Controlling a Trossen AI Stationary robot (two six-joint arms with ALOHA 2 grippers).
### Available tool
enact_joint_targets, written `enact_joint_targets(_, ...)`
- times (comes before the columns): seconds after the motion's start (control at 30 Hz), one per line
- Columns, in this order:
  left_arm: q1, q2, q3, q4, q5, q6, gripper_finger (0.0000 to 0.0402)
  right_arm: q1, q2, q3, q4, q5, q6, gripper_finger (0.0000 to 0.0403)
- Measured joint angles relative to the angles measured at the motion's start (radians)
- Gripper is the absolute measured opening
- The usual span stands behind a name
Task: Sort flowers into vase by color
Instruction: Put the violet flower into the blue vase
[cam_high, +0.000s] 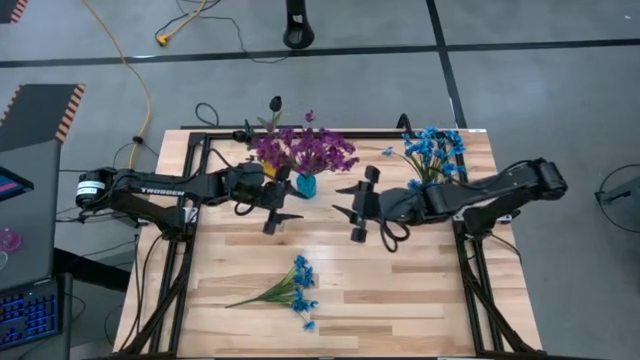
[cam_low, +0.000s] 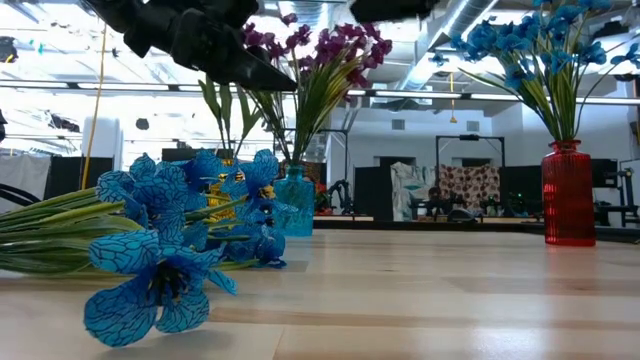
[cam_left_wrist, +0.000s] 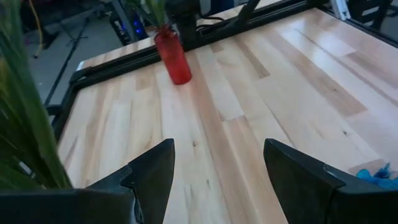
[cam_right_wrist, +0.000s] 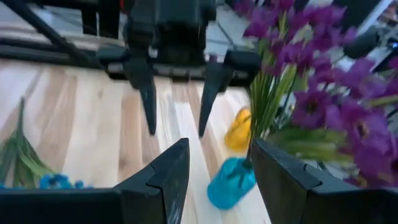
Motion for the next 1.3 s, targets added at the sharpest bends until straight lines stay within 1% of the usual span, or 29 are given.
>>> enact_joint_targets(0.17,0.000,0.000,0.000,0.003,-0.005,0.000,0.0235,-0.024,0.073,0.000,0.058,0.000,0.027,0.0198)
enact_joint_targets(0.37,0.000,0.000,0.000,-0.002,-0.014,0.012,0.0235,-0.017,0.142,0.000,0.069,0.001,0.032,0.0198)
enact_joint_targets(0.57,0.000,0.000,0.000,-0.016,-0.024,0.012,0.0235,0.008,0.182,0.000,0.085,0.013,0.217,0.0198)
enact_joint_targets(0.7,0.000,0.000,0.000,-0.018,-0.024,0.013,0.0235,0.040,0.213,0.000,0.077,0.052,0.294,0.0198)
enact_joint_targets(0.8,0.000,0.000,0.000,-0.020,-0.024,0.013,0.0235,0.069,0.228,0.000,0.051,0.083,0.381,0.0198)
enact_joint_targets(0.93,0.000,0.000,0.000,-0.024,-0.024,0.023,0.0235,0.123,0.231,0.000,-0.013,0.162,0.534,0.0198)
enact_joint_targets(1.13,0.000,0.000,0.000,-0.031,-0.024,0.035,0.0235,0.196,0.243,0.000,-0.110,0.410,0.778,0.0189)
enact_joint_targets(1.2,0.000,0.000,0.000,-0.036,-0.024,0.035,0.0235,0.206,0.257,0.000,-0.116,0.474,0.817,0.0181)
enact_joint_targets(1.3,0.000,0.000,0.000,-0.040,-0.024,0.035,0.0235,0.207,0.297,0.000,-0.080,0.500,0.821,0.0171)
